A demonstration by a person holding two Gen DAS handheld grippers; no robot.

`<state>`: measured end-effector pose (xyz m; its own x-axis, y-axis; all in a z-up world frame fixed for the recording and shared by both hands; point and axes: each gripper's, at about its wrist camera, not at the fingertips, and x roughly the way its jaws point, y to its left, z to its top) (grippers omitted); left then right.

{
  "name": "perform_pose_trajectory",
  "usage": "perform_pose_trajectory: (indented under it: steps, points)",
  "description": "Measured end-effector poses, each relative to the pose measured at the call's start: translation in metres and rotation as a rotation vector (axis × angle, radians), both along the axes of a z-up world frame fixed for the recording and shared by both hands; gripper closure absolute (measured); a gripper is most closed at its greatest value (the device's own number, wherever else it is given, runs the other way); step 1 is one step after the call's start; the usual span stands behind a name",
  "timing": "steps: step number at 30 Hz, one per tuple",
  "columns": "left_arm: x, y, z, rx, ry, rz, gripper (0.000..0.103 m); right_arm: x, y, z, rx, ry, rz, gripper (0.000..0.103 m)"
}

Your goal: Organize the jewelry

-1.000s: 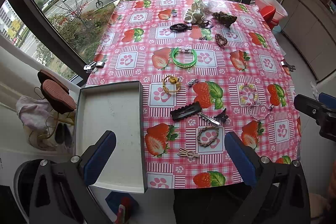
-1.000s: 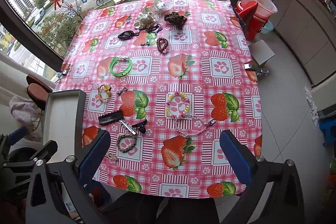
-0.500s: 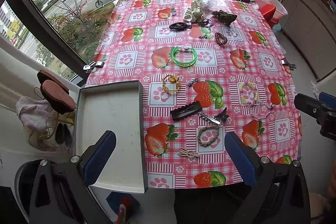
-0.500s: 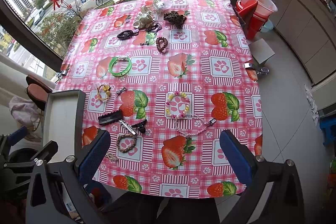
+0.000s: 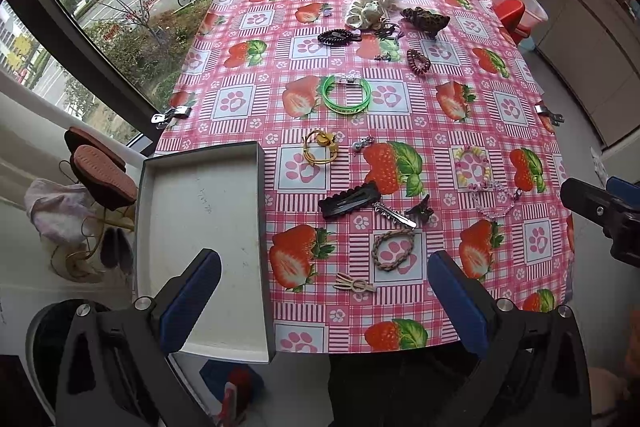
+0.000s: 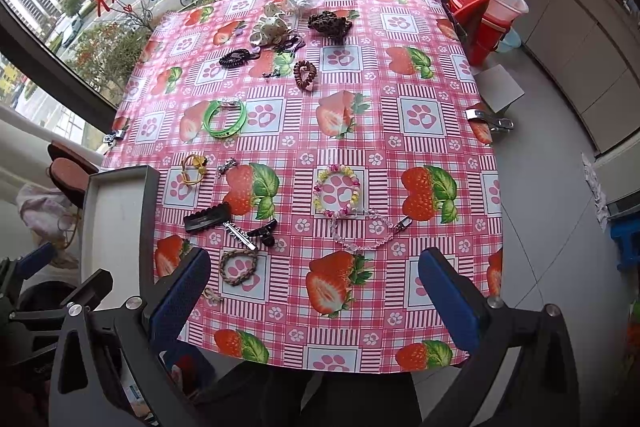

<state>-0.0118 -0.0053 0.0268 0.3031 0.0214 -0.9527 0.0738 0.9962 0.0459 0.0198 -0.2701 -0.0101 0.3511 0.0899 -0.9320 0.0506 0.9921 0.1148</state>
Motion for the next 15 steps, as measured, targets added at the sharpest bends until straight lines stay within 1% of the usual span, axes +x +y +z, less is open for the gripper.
perform_pose_trajectory:
  steps: [8,12,15]
  points:
    - [0.008,-0.002,-0.019,-0.018,0.062,0.012,0.000,0.003,-0.012,-0.015,0.009,0.055,-0.014,0.000]
    - [0.012,-0.001,-0.038,-0.035,0.091,0.021,0.000,0.004,-0.019,-0.029,0.006,0.089,-0.021,0.000]
    - [0.015,0.000,-0.056,-0.029,0.106,0.028,0.000,0.004,-0.024,-0.040,0.000,0.118,-0.024,0.000]
